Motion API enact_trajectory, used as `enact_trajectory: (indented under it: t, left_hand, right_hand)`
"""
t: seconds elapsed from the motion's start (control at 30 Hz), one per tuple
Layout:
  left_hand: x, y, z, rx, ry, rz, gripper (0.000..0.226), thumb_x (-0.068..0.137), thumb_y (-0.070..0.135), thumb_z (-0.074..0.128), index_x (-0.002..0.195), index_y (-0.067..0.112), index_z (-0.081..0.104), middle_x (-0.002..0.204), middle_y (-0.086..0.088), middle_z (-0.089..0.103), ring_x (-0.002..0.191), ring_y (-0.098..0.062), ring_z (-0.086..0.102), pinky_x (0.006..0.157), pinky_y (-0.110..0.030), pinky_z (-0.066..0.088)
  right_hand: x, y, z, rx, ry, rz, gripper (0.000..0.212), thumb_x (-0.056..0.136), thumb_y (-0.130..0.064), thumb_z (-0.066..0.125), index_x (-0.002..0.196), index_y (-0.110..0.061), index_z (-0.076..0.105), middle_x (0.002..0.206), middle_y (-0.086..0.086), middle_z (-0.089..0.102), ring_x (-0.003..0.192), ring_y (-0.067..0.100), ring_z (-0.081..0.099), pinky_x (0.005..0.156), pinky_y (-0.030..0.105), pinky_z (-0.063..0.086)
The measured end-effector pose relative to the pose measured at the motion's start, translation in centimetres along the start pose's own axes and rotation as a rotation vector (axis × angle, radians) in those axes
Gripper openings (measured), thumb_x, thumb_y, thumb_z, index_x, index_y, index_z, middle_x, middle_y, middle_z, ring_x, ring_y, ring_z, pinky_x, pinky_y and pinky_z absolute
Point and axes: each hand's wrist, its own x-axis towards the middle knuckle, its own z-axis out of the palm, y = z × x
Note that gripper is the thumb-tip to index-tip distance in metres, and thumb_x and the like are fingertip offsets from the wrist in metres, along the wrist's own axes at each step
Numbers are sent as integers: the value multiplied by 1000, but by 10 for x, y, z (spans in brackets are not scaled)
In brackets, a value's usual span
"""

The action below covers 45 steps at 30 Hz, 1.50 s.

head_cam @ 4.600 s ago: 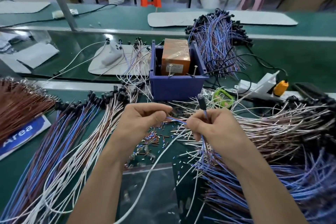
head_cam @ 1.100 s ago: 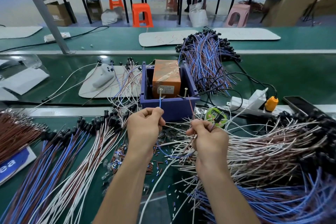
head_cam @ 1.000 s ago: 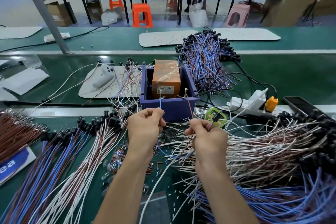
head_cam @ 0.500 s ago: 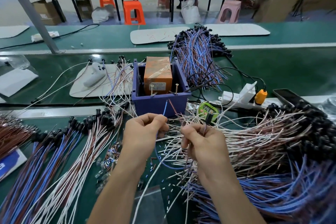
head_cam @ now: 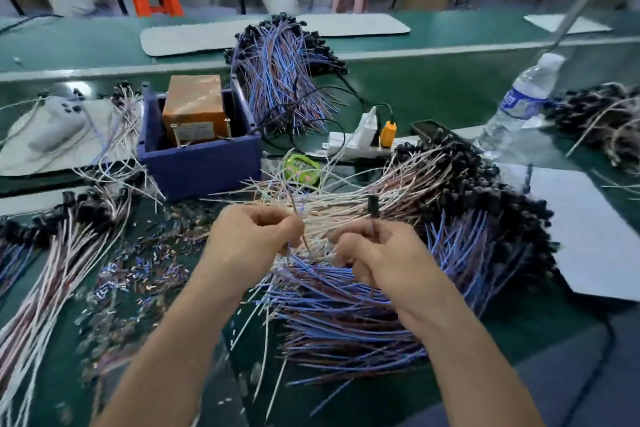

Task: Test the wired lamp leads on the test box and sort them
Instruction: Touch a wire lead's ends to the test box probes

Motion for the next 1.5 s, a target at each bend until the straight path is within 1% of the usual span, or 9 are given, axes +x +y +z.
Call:
enact_trajectory:
  t: [0.1,0.23,0.43,0.8,1.03,1.17,1.23,1.37,1.5]
  left_hand:
    - [-3,-6,6,170,77,-109,17,69,48,71,67,32,78,61,1,72,59,-23,65,66,-40,55]
    - [-14,-13,14,353,-26,-183,14,72,51,73,64,39,77,55,5,70,49,-11,63,59,-31,54]
    - [-25,-15,34,446,-114,-204,14,76,53,73,66,43,77,58,10,72,55,-13,70,67,-37,62]
    - [-22,-32,34,361,-125,-213,24,84,47,76,64,34,78,60,7,73,50,-10,69,65,-33,62]
    - [-19,-38,9,299,-115,-173,20,85,43,78,67,32,79,64,5,75,51,-9,68,59,-22,48]
    - [-11,-37,-9,201,-85,-158,20,86,31,81,67,25,81,67,-2,76,61,-18,74,59,-27,57]
    - [-8,-38,-16,134,-40,-164,15,86,19,80,72,22,82,73,-7,78,70,-23,77,71,-34,61]
    - [-3,-40,-25,-160,-16,-132,33,93,-17,57,92,9,78,90,-13,80,75,-14,77,69,-22,61]
    - [-3,-47,-42,-331,98,-34,39,89,-24,57,94,10,76,89,-10,80,80,-16,78,71,-26,64]
  right_hand:
    - [-5,2,-45,30,137,13,25,97,2,53,91,-10,74,74,15,72,49,18,56,43,23,41]
    - [-4,-5,-100,-115,329,3,24,102,-5,50,91,-7,71,74,16,72,59,24,67,57,34,54]
    - [-4,-13,-125,-985,591,-12,46,97,-37,54,59,-10,56,61,13,60,62,35,58,64,41,50]
    - [-8,2,-115,-1103,604,102,66,98,-66,45,64,-11,50,64,9,56,58,28,52,61,37,41]
    - [-28,0,-98,-1046,712,56,66,96,-69,46,59,-16,60,59,6,60,59,32,58,64,39,52]
    - [-27,1,-66,-872,603,-275,55,98,-48,60,52,-18,53,42,-6,50,42,15,51,50,32,48]
    - [-15,3,-44,-771,484,-366,51,98,-38,63,53,-18,53,41,-6,47,38,10,47,43,19,38]
    - [11,7,7,-597,294,-411,47,98,-29,63,54,-20,55,41,-9,47,40,5,48,40,13,33]
    - [35,10,62,-565,168,-430,46,96,-29,62,54,-14,52,45,-3,48,44,8,44,43,18,30]
